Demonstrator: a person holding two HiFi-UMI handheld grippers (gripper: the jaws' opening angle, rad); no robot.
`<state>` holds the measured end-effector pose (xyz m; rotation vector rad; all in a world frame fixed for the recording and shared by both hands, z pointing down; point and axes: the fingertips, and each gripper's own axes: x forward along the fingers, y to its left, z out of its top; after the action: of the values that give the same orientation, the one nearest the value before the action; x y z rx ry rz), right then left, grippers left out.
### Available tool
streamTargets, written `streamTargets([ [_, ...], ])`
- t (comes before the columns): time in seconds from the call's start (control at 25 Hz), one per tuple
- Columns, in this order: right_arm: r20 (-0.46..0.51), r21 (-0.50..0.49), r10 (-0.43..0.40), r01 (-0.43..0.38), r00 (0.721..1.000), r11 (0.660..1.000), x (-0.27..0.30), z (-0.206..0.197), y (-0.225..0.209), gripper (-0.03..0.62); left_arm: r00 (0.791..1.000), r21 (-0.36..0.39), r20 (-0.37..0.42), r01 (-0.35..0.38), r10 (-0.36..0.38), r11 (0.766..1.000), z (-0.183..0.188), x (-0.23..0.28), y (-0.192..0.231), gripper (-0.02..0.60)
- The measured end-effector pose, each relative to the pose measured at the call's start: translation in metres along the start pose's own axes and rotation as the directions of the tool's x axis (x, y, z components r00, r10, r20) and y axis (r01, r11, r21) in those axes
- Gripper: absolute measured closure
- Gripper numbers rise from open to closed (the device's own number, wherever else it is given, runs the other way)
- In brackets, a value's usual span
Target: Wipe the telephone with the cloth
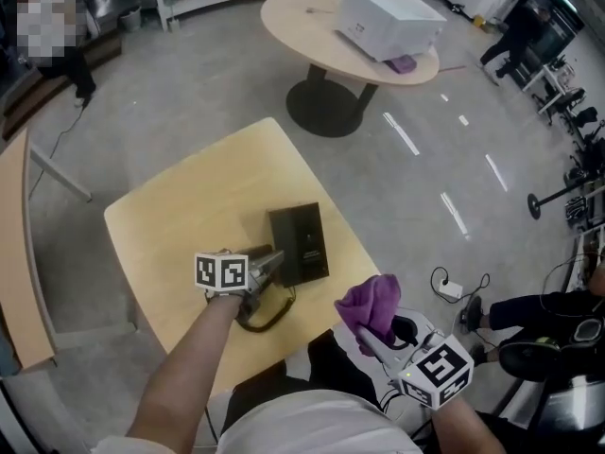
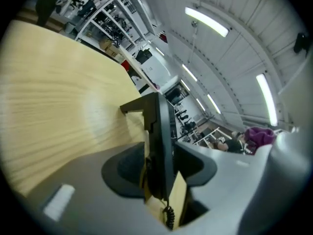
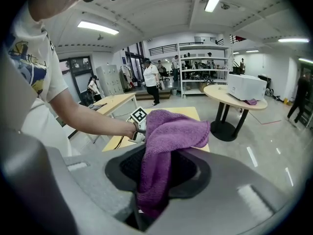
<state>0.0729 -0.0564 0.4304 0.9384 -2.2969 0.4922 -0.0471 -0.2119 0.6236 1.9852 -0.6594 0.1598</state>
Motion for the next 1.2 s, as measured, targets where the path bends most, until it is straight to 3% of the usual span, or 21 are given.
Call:
streamTargets([
  [0.52,-0.022,0.014,0.042,-0.042,0.999,0.999,0.037,0.011,-0.014,0.479,0.998,-0.056,-0.004,0.068,-0.069,0.996,0.002,0.013,-0.008,0.445],
  [0.76,-0.037,0.017,0.051,-0.050,0.998,0.999,0.046,0.010,-0.016,0.480,0.998,-0.068,-0.014,0.055,-0.057,0.996,0.002,0.010,-0.008,0.463],
  [1.2,-0.033,0.035,0.044,-0.043,0.998,0.998,0.047,0.003,-0.022,0.480,0.997,-0.017,0.000,0.077,-0.077,0.997,0.004,0.002,-0.019,0.494],
])
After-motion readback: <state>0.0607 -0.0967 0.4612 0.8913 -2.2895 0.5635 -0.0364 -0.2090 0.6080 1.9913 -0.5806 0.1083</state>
